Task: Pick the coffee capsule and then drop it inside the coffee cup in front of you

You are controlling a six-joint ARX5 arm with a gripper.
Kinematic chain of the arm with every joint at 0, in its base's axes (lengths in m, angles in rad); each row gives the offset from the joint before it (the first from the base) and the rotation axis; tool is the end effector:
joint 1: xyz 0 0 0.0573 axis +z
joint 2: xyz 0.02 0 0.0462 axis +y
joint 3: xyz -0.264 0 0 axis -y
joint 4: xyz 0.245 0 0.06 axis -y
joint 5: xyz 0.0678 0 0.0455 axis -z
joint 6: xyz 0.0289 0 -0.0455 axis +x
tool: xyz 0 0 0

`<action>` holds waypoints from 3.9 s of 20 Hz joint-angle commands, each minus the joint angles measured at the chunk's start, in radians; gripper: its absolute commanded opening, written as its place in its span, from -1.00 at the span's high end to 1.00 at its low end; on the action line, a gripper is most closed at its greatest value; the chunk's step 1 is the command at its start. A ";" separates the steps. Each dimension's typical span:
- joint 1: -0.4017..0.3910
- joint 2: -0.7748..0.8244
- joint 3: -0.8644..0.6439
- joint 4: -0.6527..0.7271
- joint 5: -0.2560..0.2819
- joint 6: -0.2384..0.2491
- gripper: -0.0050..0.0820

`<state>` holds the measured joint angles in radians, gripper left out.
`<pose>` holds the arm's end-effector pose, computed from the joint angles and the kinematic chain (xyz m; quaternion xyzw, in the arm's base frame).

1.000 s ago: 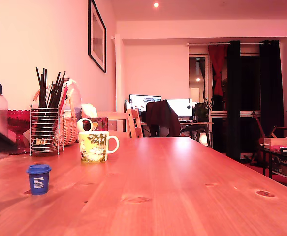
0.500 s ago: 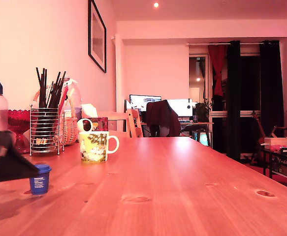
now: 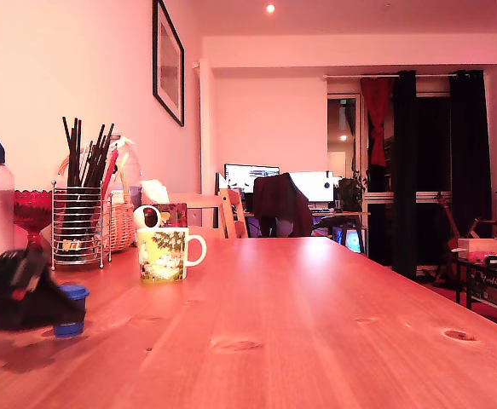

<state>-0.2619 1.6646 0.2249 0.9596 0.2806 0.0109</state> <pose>0.2114 -0.0650 0.0871 0.0029 0.2363 -0.2615 0.9358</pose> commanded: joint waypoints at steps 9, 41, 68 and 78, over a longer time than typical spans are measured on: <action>-0.003 0.079 0.049 0.010 0.015 0.016 -0.49; -0.002 -0.083 0.349 -0.256 0.015 -0.082 0.41; 0.047 0.117 0.997 -0.792 0.000 -0.062 0.41; 0.051 0.340 1.341 -1.030 0.000 -0.054 0.41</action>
<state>-0.2150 1.9663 1.5520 -0.0620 0.2798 -0.0486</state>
